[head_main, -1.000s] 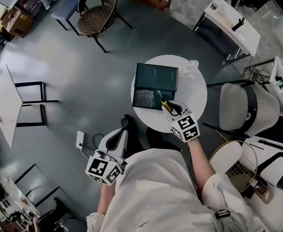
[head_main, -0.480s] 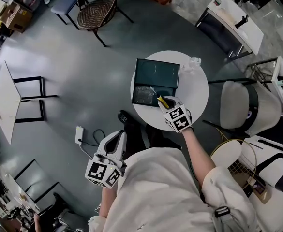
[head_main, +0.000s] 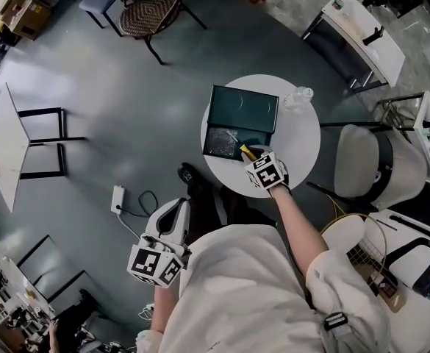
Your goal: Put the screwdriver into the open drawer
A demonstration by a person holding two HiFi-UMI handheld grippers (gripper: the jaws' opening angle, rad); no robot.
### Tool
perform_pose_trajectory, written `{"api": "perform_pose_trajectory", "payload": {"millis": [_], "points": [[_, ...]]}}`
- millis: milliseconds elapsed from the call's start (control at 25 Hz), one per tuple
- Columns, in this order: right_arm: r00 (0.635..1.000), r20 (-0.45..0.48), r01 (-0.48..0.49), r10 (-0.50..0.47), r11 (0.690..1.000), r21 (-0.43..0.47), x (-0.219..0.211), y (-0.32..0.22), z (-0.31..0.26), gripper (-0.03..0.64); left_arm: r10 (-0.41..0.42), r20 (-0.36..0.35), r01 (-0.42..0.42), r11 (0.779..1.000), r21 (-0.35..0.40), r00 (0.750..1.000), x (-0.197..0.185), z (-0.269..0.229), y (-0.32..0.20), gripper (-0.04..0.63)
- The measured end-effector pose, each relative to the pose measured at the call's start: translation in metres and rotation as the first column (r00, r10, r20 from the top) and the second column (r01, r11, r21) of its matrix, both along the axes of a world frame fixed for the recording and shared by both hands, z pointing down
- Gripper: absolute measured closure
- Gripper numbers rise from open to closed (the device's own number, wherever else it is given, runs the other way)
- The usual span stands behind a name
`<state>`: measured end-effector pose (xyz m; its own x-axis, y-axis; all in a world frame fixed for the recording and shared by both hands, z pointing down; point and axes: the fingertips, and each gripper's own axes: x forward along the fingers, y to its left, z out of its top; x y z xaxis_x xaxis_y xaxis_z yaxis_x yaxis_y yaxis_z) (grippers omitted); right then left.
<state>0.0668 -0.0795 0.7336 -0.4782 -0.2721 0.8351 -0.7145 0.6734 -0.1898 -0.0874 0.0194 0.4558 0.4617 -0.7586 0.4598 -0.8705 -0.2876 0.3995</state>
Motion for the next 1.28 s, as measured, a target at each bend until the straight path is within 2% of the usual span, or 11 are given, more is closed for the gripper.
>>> {"api": "perform_pose_trajectory", "payload": {"millis": [120, 480, 1000, 1280], "points": [[1.000, -0.024, 0.002, -0.002, 1.000, -0.005, -0.001, -0.006, 0.007, 0.529, -0.008, 0.000, 0.008, 1.000, -0.001, 1.000, -0.001, 0.000, 0.000, 0.583], [0.987, -0.140, -0.085, 0.072, 0.992, -0.092, 0.008, -0.021, 0.029, 0.529, -0.015, 0.013, 0.015, 1.000, -0.005, 1.000, -0.006, -0.001, 0.001, 0.583], [0.981, -0.166, -0.124, 0.099, 0.981, -0.152, 0.007, -0.029, 0.057, 0.528, -0.019, 0.021, 0.019, 1.000, -0.003, 1.000, -0.005, -0.004, 0.003, 0.583], [0.980, -0.182, -0.106, 0.075, 0.981, -0.165, 0.001, -0.031, 0.060, 0.528, -0.023, 0.021, 0.023, 1.000, 0.003, 1.000, -0.006, -0.006, 0.005, 0.583]]}}
